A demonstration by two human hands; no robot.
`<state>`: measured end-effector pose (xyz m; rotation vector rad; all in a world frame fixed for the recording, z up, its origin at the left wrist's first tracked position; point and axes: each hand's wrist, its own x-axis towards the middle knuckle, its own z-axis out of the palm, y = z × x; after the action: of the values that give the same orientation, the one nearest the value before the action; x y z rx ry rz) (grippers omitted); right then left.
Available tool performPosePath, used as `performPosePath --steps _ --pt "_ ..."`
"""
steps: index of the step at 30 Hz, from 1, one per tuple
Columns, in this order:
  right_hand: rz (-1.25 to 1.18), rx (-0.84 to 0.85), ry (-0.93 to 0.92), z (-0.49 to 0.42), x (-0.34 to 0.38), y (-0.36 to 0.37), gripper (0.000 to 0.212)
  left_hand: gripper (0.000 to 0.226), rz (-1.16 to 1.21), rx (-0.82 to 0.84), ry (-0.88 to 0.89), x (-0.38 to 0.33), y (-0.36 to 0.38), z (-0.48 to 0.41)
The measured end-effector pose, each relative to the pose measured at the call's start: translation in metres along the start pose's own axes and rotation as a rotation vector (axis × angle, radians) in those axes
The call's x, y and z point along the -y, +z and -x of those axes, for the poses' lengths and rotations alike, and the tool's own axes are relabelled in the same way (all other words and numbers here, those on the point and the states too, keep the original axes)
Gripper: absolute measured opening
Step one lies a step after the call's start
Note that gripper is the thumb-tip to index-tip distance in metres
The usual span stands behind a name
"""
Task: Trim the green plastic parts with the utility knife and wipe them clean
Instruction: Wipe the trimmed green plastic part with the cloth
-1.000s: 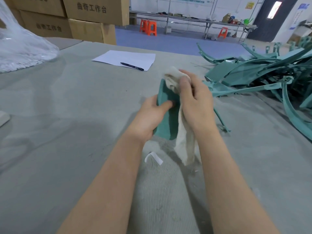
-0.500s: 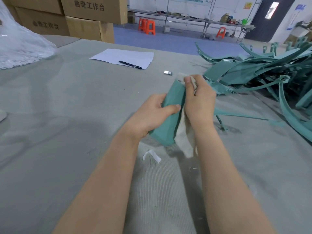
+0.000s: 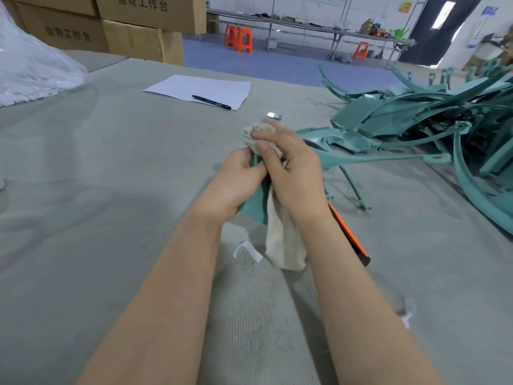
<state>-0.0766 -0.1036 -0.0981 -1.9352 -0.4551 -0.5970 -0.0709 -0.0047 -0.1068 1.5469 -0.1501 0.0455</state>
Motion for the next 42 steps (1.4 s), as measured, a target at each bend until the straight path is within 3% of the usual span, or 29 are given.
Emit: performPosePath --steps 6,10,15,19,25,27,32,37,40,42 --pt "0.125 -0.203 0.030 -0.002 -0.010 -0.006 0.016 0.015 -0.147 0.098 0.025 -0.004 0.004 0.004" --pt "0.155 -0.363 0.175 -0.011 -0.025 -0.015 0.018 0.008 -0.168 0.132 0.041 -0.006 0.005 0.007" --pt "0.260 -0.385 0.203 -0.011 -0.029 -0.027 0.022 0.010 -0.130 0.106 0.055 -0.006 0.009 0.006" --pt "0.205 -0.301 0.188 -0.006 -0.014 -0.017 0.025 0.015 -0.119 0.063 0.059 -0.004 0.007 0.004" --pt "0.094 -0.082 -0.036 0.001 0.007 0.010 0.029 0.017 -0.003 -0.035 0.068 -0.002 0.001 0.003" --pt "0.183 -0.145 -0.023 -0.002 -0.003 0.004 0.028 0.014 0.001 -0.054 0.078 -0.004 0.002 0.002" --pt "0.559 -0.265 0.268 -0.004 -0.041 -0.018 0.033 0.013 -0.124 -0.126 0.134 -0.009 0.006 0.005" --pt "0.549 -0.318 0.412 -0.011 -0.047 -0.021 0.036 0.011 -0.301 -0.156 0.243 -0.014 0.016 0.009" --pt "0.514 -0.431 0.353 -0.011 -0.045 -0.019 0.034 0.010 -0.359 -0.205 0.330 -0.015 0.021 0.010" --pt "0.410 -0.413 0.280 -0.008 -0.036 -0.006 0.032 0.010 -0.334 -0.268 0.357 -0.016 0.020 0.008"
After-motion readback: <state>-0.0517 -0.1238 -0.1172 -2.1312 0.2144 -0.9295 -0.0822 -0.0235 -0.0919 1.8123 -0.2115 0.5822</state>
